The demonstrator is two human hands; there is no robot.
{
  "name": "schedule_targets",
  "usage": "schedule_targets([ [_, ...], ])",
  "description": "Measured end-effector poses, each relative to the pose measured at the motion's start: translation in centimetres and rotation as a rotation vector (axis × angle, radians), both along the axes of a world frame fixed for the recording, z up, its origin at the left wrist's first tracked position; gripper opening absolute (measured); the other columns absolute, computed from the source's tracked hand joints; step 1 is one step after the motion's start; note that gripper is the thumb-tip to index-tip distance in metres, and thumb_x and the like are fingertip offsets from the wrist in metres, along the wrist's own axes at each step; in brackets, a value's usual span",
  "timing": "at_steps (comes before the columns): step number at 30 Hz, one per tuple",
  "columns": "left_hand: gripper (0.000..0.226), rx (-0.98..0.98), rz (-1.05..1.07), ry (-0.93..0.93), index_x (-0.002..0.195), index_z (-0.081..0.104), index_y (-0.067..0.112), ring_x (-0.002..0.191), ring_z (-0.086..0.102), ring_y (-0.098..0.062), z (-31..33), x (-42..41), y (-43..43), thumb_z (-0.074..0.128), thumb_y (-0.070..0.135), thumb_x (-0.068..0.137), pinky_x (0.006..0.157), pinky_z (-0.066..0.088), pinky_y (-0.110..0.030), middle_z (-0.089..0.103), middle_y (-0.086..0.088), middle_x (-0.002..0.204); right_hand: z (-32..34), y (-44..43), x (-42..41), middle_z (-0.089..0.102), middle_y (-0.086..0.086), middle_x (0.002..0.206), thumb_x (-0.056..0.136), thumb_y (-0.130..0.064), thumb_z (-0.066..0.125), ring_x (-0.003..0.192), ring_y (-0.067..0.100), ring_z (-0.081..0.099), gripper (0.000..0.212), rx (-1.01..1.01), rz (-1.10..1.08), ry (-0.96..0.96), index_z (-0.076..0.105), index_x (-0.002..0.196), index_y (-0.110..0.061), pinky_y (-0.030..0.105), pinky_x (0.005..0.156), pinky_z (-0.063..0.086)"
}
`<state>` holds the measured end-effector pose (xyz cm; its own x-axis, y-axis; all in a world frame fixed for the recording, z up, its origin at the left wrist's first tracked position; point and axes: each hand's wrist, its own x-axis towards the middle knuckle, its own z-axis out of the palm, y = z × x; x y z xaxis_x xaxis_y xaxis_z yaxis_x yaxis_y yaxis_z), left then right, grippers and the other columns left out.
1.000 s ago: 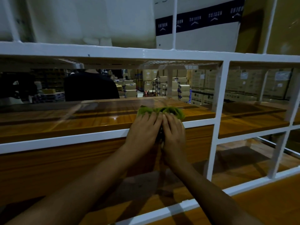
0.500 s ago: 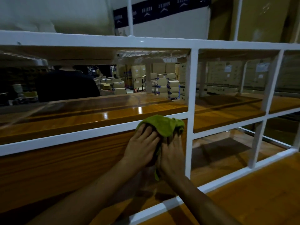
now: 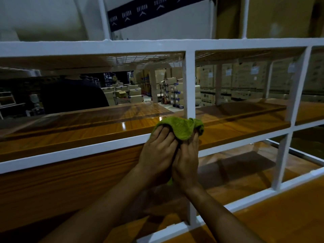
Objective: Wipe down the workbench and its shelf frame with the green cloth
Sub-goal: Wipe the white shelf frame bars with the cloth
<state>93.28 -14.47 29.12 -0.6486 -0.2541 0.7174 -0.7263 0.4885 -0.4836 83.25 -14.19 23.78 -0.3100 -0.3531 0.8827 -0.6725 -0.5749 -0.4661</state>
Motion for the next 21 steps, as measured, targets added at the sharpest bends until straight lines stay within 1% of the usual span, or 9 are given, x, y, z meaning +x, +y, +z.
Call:
schedule_targets([
  [2, 0.042, 0.007, 0.004, 0.004, 0.132, 0.058, 0.007, 0.132, 0.045, -0.034, 0.4, -0.4, 0.0, 0.052, 0.024, 0.095, 0.119, 0.022, -0.045, 0.057, -0.016, 0.135, 0.4, -0.3, -0.2, 0.033, 0.017, 0.155, 0.106, -0.036, 0.029, 0.148, 0.03, 0.02, 0.054, -0.007, -0.01, -0.042, 0.043, 0.144, 0.0, 0.064, 0.109, 0.032],
  [5, 0.037, -0.04, -0.052, 0.029, 0.129, 0.06, 0.005, 0.131, 0.047, -0.034, 1.1, -1.0, -0.3, 0.051, 0.023, 0.098, 0.117, 0.026, -0.043, 0.058, -0.017, 0.133, 1.0, 0.0, -0.3, 0.031, 0.008, 0.155, 0.105, -0.035, 0.031, 0.149, 0.022, 0.017, 0.052, 0.004, 0.01, -0.113, 0.045, 0.144, -0.002, 0.059, 0.113, 0.03],
  [8, 0.031, -0.054, -0.149, 0.131, 0.123, 0.064, 0.004, 0.116, 0.057, -0.032, 2.1, -2.0, -0.4, 0.053, 0.021, 0.099, 0.107, 0.038, -0.042, 0.064, -0.016, 0.119, 2.2, 0.6, -1.0, 0.044, 0.01, 0.148, 0.101, -0.021, 0.041, 0.141, 0.025, 0.037, 0.044, 0.012, -0.007, -0.211, 0.049, 0.14, -0.003, 0.05, 0.111, 0.039],
  [10, 0.026, -0.035, -0.166, 0.23, 0.116, 0.066, 0.005, 0.101, 0.061, -0.031, 2.7, -3.0, -0.3, 0.056, 0.019, 0.097, 0.095, 0.045, -0.041, 0.067, -0.015, 0.106, 3.2, 0.6, -1.9, 0.056, 0.014, 0.138, 0.099, -0.014, 0.048, 0.129, 0.028, 0.052, 0.039, 0.033, -0.049, -0.225, 0.056, 0.135, -0.003, 0.037, 0.107, 0.044],
  [12, 0.022, -0.008, -0.176, 0.302, 0.109, 0.068, 0.005, 0.091, 0.061, -0.03, 3.1, -4.0, -0.4, 0.056, 0.018, 0.095, 0.086, 0.046, -0.041, 0.068, -0.014, 0.098, 3.9, 0.4, -2.8, 0.062, 0.015, 0.131, 0.098, -0.009, 0.052, 0.12, 0.026, 0.059, 0.033, 0.051, -0.074, -0.237, 0.06, 0.13, -0.003, 0.018, 0.101, 0.039],
  [13, 0.02, 0.005, -0.192, 0.333, 0.105, 0.068, 0.006, 0.088, 0.061, -0.03, 3.2, -4.3, -0.4, 0.056, 0.018, 0.094, 0.084, 0.047, -0.041, 0.068, -0.014, 0.095, 4.1, 0.5, -3.1, 0.064, 0.015, 0.129, 0.097, -0.006, 0.054, 0.117, 0.025, 0.061, 0.032, 0.055, -0.073, -0.25, 0.062, 0.128, -0.003, 0.012, 0.098, 0.036],
  [17, 0.017, -0.011, -0.215, 0.409, 0.099, 0.069, 0.006, 0.082, 0.061, -0.029, 3.0, -5.0, -0.5, 0.056, 0.016, 0.094, 0.078, 0.047, -0.04, 0.068, -0.014, 0.089, 4.5, 0.7, -3.9, 0.066, 0.014, 0.124, 0.094, -0.002, 0.058, 0.109, 0.013, 0.059, 0.031, 0.054, -0.072, -0.228, 0.065, 0.125, -0.002, -0.001, 0.092, 0.031],
  [19, 0.019, -0.047, -0.213, 0.426, 0.1, 0.07, 0.006, 0.082, 0.062, -0.03, 2.8, -5.1, -0.6, 0.056, 0.015, 0.093, 0.078, 0.047, -0.04, 0.069, -0.015, 0.089, 4.5, 0.7, -4.5, 0.067, 0.012, 0.123, 0.094, -0.003, 0.059, 0.108, 0.008, 0.056, 0.031, 0.047, -0.054, -0.192, 0.065, 0.124, -0.003, -0.001, 0.093, 0.033],
  [21, 0.022, -0.061, -0.213, 0.449, 0.103, 0.07, 0.005, 0.085, 0.063, -0.031, 2.7, -5.4, -0.8, 0.054, 0.016, 0.093, 0.081, 0.046, -0.04, 0.069, -0.016, 0.091, 4.6, 0.9, -4.9, 0.068, 0.009, 0.122, 0.093, -0.004, 0.061, 0.108, 0.007, 0.058, 0.032, 0.035, -0.022, -0.173, 0.065, 0.125, -0.005, 0.004, 0.094, 0.038],
])
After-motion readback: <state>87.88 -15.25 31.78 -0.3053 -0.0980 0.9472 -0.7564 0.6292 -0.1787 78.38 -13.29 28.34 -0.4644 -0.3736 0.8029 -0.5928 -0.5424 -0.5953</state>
